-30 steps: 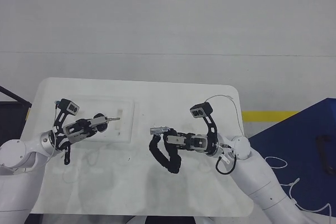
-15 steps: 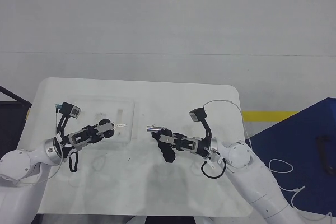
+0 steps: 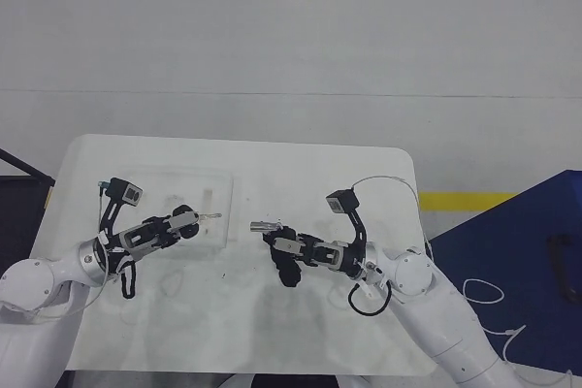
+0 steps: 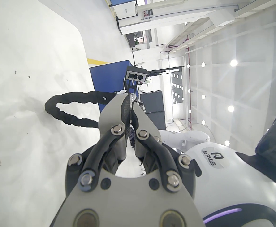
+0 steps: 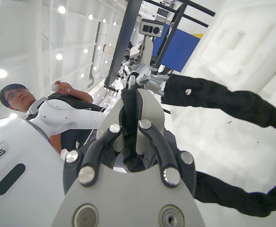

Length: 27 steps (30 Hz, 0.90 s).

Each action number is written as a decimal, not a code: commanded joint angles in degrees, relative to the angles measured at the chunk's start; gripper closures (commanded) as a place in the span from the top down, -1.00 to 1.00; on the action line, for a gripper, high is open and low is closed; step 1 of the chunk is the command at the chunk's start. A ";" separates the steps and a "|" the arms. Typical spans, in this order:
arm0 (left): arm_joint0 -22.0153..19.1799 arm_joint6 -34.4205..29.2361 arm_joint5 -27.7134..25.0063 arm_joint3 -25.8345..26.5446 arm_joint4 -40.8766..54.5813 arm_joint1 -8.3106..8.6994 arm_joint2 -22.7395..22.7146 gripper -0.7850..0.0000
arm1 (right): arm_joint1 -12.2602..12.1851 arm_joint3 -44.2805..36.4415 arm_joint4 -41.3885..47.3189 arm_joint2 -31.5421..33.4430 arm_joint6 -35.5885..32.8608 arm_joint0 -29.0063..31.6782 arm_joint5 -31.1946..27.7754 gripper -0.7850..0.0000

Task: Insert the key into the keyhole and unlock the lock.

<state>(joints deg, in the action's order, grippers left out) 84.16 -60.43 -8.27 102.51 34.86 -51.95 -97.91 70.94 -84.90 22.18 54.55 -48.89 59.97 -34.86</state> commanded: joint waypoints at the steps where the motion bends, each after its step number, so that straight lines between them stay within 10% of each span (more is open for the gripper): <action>1: -0.60 -2.38 3.83 -0.91 3.14 0.11 -0.13 -1.00 | 0.10 -0.05 2.97 -0.22 -1.11 0.08 0.04 -1.00; 27: -2.69 -8.12 8.14 -1.47 5.28 0.20 3.62 -1.00 | 1.04 0.88 1.39 -1.77 -2.10 -1.16 -3.61 -1.00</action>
<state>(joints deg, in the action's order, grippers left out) 81.59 -68.73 -0.11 101.07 40.38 -51.73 -94.59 71.95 -84.00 23.68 52.82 -51.00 58.86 -38.55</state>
